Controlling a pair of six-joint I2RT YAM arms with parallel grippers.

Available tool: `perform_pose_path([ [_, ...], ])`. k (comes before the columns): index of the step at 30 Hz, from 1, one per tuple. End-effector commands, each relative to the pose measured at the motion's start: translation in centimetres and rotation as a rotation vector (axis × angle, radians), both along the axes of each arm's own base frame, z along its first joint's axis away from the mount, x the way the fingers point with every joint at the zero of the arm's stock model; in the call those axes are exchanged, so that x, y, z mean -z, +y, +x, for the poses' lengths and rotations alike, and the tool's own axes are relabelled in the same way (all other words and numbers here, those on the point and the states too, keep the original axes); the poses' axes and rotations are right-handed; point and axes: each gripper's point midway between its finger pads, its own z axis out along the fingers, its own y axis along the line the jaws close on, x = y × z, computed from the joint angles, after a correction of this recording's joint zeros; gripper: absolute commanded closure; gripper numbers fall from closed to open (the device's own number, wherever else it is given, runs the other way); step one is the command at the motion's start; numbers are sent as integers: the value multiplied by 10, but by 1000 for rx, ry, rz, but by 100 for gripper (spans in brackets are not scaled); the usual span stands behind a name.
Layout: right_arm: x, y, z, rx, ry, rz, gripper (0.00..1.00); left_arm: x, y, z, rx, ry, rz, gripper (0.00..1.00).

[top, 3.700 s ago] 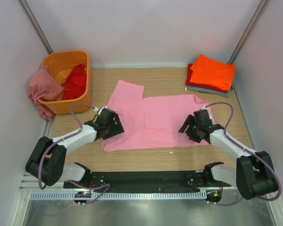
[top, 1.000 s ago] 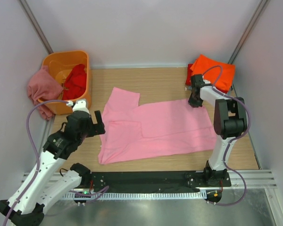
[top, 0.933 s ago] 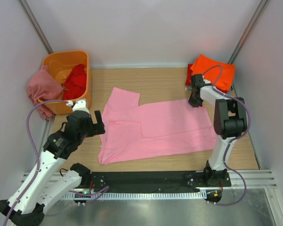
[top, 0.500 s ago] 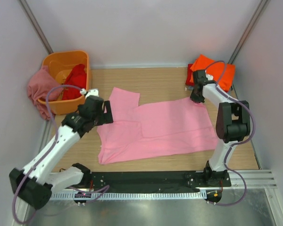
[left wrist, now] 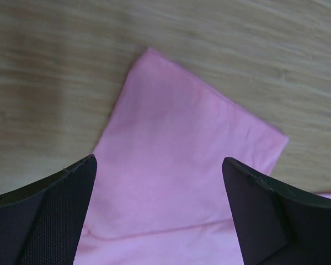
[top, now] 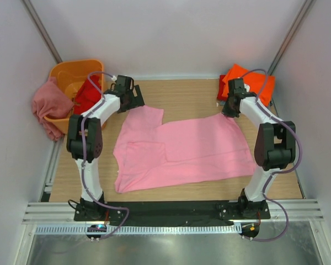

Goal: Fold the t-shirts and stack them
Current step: Fold the tshirt

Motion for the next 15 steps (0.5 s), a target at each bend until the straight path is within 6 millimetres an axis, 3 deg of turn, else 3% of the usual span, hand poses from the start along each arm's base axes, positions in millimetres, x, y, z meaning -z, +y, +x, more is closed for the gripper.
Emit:
perform_pose_path([
  [1,-41,7,9,-30,-101,40,99,-13,-20,40,110,-67,-67,5],
  [4,-42,7,8,-30,-107,45,99,1,-15,52,118,-40,-38,7],
  [7,-41,8,6,-34,-110,50,99,1,-11,64,102,-50,-26,8],
  [9,-37,9,4,-39,-105,53,99,15,-8,70,95,-29,-22,10],
  [10,-37,9,4,-38,-106,56,99,9,-8,76,96,-34,-20,13],
  [11,-35,9,4,-40,-103,56,99,14,-5,78,79,-24,3,15],
  [12,-34,10,4,-40,-103,59,99,32,-3,76,77,23,17,16],
  [13,-33,10,4,-41,-100,57,99,30,-3,81,75,17,19,19],
  [15,-34,9,5,-38,-105,56,99,46,-1,76,58,56,34,21],
])
